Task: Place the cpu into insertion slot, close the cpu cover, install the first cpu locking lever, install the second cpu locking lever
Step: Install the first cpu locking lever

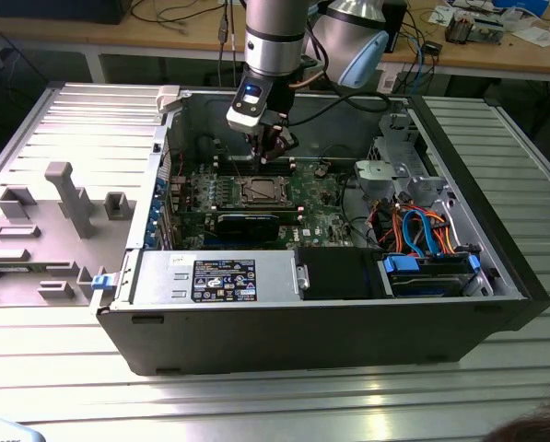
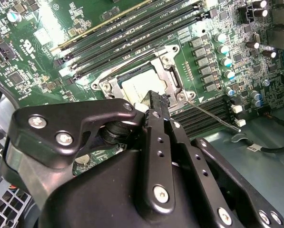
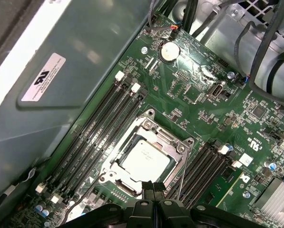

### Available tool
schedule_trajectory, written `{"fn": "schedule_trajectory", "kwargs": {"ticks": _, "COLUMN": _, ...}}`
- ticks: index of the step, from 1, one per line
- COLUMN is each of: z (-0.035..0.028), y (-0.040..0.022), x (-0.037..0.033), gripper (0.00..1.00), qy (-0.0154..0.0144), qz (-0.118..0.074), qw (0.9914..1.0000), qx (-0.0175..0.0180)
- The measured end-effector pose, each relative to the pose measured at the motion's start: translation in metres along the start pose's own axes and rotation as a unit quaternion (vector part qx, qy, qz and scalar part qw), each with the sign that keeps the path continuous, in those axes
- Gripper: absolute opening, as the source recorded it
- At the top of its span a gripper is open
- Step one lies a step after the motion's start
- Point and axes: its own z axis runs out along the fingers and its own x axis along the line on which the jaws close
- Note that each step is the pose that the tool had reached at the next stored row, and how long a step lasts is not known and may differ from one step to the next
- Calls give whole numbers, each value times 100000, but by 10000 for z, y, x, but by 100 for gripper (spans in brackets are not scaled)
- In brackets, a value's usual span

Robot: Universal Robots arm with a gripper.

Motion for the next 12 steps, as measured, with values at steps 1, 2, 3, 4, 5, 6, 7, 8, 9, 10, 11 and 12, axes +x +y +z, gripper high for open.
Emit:
{"fn": "schedule_trajectory", "kwargs": {"ticks": 1, "z": 0, "y": 0, "x": 0, "gripper": 11, "qy": -2, "qz": -67, "qw": 100000, "qx": -3}}
{"fn": "schedule_trajectory", "kwargs": {"ticks": 2, "z": 0, "y": 0, "x": 0, "gripper": 11, "qy": -9, "qz": -127, "qw": 100000, "qx": -4}}
{"fn": "schedule_trajectory", "kwargs": {"ticks": 3, "z": 0, "y": 0, "x": 0, "gripper": 11, "qy": -10, "qz": -179, "qw": 100000, "qx": -4}}
{"fn": "schedule_trajectory", "kwargs": {"ticks": 4, "z": 0, "y": 0, "x": 0, "gripper": 11, "qy": -14, "qz": -225, "qw": 100000, "qx": -8}}
{"fn": "schedule_trajectory", "kwargs": {"ticks": 5, "z": 0, "y": 0, "x": 0, "gripper": 11, "qy": -21, "qz": -321, "qw": 99999, "qx": -8}}
{"fn": "schedule_trajectory", "kwargs": {"ticks": 6, "z": 0, "y": 0, "x": 0, "gripper": 11, "qy": -21, "qz": -402, "qw": 99999, "qx": -10}}
{"fn": "schedule_trajectory", "kwargs": {"ticks": 7, "z": 0, "y": 0, "x": 0, "gripper": 11, "qy": -30, "qz": -482, "qw": 99999, "qx": -14}}
{"fn": "schedule_trajectory", "kwargs": {"ticks": 8, "z": 0, "y": 0, "x": 0, "gripper": 11, "qy": -34, "qz": -527, "qw": 99999, "qx": -15}}
{"fn": "schedule_trajectory", "kwargs": {"ticks": 9, "z": 0, "y": 0, "x": 0, "gripper": 11, "qy": -35, "qz": -575, "qw": 99998, "qx": -13}}
{"fn": "schedule_trajectory", "kwargs": {"ticks": 10, "z": 0, "y": 0, "x": 0, "gripper": 11, "qy": -39, "qz": -626, "qw": 99998, "qx": -16}}
{"fn": "schedule_trajectory", "kwargs": {"ticks": 11, "z": 0, "y": 0, "x": 0, "gripper": 11, "qy": -43, "qz": -673, "qw": 99998, "qx": -20}}
{"fn": "schedule_trajectory", "kwargs": {"ticks": 12, "z": 0, "y": 0, "x": 0, "gripper": 11, "qy": -45, "qz": -716, "qw": 99997, "qx": -19}}
